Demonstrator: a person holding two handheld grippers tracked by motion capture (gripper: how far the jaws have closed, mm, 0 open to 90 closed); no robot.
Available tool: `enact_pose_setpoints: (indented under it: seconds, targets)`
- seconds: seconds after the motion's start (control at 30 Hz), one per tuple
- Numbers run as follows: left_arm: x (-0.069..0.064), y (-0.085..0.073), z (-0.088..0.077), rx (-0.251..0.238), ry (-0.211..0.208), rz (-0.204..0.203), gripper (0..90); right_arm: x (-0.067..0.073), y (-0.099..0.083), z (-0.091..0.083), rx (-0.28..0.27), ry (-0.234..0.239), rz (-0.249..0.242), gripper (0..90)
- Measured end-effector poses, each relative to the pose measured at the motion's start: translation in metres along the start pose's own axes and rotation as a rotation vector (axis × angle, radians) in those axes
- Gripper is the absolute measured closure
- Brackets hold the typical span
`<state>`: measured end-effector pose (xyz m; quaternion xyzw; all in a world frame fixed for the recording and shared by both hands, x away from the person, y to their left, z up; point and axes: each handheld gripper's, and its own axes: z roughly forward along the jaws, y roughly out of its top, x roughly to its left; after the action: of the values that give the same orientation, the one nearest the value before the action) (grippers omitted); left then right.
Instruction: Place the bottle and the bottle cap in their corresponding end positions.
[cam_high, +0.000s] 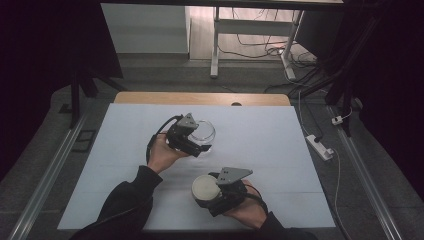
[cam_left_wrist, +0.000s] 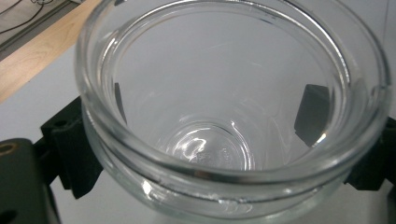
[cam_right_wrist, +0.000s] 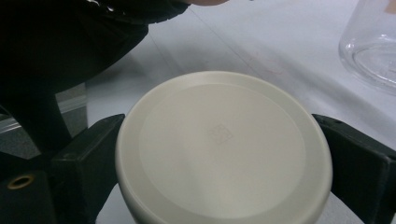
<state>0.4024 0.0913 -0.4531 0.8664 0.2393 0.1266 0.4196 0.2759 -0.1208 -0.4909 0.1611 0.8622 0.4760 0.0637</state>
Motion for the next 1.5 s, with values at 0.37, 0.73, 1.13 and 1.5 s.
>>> enact_pose_setpoints:
  seconds: [0.37, 0.73, 1.13, 1.5]
  targets:
    - [0.011, -0.002, 0.014, 0.01, 0.01, -0.03, 7.4, -0.009, -0.007, 0.012, 0.01, -0.019, -0.001, 7.2]
    - [0.015, 0.002, 0.027, 0.025, 0.018, -0.023, 7.4, -0.012, -0.011, 0.023, 0.023, -0.028, -0.011, 7.3]
    - [0.025, 0.002, 0.037, 0.03, 0.03, -0.041, 7.4, -0.02, -0.018, 0.032, 0.05, -0.041, -0.006, 7.3]
    - [0.031, -0.004, 0.045, 0.035, 0.042, -0.053, 7.4, -0.027, -0.025, 0.043, 0.099, -0.063, 0.001, 7.2]
